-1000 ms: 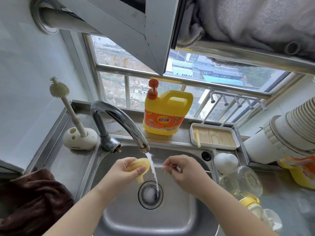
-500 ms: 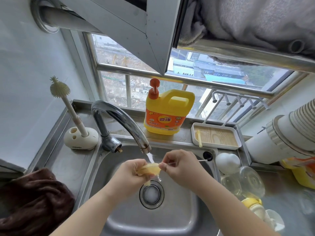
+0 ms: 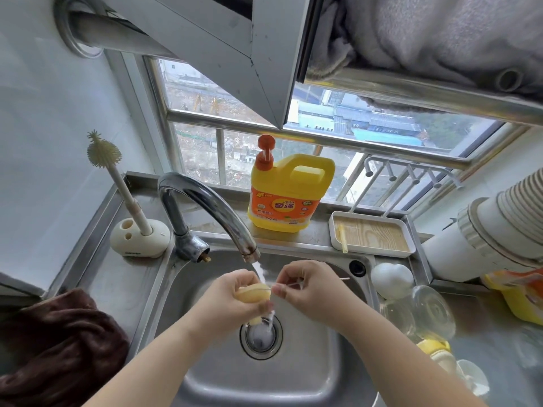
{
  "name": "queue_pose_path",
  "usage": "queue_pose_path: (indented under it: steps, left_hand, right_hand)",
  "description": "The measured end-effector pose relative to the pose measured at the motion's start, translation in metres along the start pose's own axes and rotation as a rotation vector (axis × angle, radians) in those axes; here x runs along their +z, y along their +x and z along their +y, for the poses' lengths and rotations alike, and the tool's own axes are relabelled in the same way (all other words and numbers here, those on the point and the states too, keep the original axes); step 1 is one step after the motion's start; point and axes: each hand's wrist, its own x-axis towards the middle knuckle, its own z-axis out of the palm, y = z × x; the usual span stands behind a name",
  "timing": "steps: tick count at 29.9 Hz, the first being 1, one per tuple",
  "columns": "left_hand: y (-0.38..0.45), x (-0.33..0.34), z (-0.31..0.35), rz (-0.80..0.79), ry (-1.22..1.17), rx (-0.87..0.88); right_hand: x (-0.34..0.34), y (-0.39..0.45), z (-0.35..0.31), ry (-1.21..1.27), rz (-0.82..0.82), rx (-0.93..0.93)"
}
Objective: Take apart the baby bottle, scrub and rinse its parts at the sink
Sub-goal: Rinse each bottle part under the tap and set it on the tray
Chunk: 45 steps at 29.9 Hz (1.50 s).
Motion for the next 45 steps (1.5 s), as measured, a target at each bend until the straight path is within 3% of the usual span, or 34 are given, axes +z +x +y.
queue_pose_path:
  steps: [5, 9, 12, 18, 23, 27, 33, 38, 45]
  left_hand:
    - [0.002, 0.005, 0.0, 0.045, 0.137, 0.072]
    - [-0.001, -0.001, 0.0, 0.067, 0.081, 0.104]
    - [-0.001, -0.006, 0.001, 0.064, 0.081, 0.104]
    - [0.003, -0.004, 0.001, 0.061, 0.154, 0.095]
    - [0.003, -0.01, -0.003, 0.07, 0.104, 0.054]
    - [0.005, 0.0, -0.001, 0.057, 0.127, 0.069]
    - [0.004, -0.006, 0.003, 0.035, -0.051, 0.069]
    - [0.009, -0.004, -0.003, 0.049, -0.013, 0.062]
    - [0.007, -0.002, -0.002, 0.062, -0.195, -0.008]
  right_hand:
    - [0.003, 0.002, -0.014, -0.14, 0.009, -0.088]
    - [-0.007, -0.001, -0.005, -0.177, -0.005, -0.012]
    - [-0.013, -0.003, 0.007, -0.111, 0.002, 0.048]
    - [-0.009, 0.005, -0.003, -0.097, 0.04, -0.056]
    - [-0.023, 0.0, 0.004, 0.014, 0.006, -0.002]
    - [-0.007, 0.006, -0.012, -0.159, 0.018, -0.091]
    - [-0.015, 0.007, 0.005, -0.088, 0.033, -0.002]
    - [-0.005, 0.012, -0.004, -0.106, 0.028, -0.095]
    - [-0.013, 0.006, 0.011, -0.045, 0.049, -0.047]
